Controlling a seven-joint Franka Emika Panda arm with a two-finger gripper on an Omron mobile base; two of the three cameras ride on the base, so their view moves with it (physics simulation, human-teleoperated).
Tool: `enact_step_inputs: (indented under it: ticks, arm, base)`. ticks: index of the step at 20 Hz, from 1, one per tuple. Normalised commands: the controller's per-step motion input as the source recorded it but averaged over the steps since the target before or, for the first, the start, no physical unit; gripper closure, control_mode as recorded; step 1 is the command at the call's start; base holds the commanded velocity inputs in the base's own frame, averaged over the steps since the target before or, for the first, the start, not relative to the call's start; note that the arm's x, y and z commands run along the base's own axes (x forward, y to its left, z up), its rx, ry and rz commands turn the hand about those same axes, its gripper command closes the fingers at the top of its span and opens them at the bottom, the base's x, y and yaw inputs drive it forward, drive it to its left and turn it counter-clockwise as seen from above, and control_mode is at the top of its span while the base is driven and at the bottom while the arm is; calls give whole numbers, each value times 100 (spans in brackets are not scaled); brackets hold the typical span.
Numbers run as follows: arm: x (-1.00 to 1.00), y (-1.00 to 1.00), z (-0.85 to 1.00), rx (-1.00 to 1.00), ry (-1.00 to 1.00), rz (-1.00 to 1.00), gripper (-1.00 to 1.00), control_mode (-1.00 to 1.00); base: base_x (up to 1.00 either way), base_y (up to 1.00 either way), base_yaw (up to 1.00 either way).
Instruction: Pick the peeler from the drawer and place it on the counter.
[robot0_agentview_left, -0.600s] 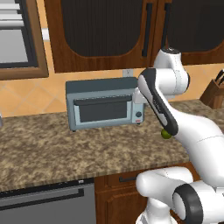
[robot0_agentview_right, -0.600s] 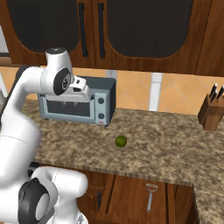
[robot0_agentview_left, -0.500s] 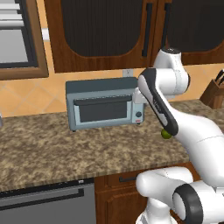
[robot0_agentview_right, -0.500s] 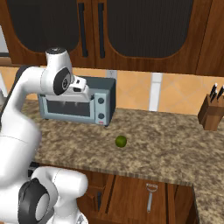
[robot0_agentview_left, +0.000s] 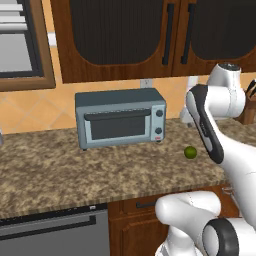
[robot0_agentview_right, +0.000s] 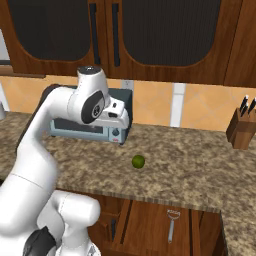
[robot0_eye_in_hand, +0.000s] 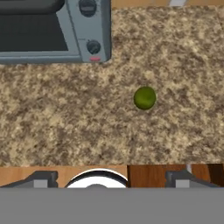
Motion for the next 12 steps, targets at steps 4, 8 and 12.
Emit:
enact_step_inputs:
  ticks: [4,8,12]
  arm:
    - [-7,-80,-17,0,0,-14,-100,-100]
    - [-20,-76,-35,0,-1,-4,-100,-100]
    - [-62,-99,-66,0,0,-4,-100,-100]
  base:
    - [0,0,0]
    - [0,0,0]
    - [0,0,0]
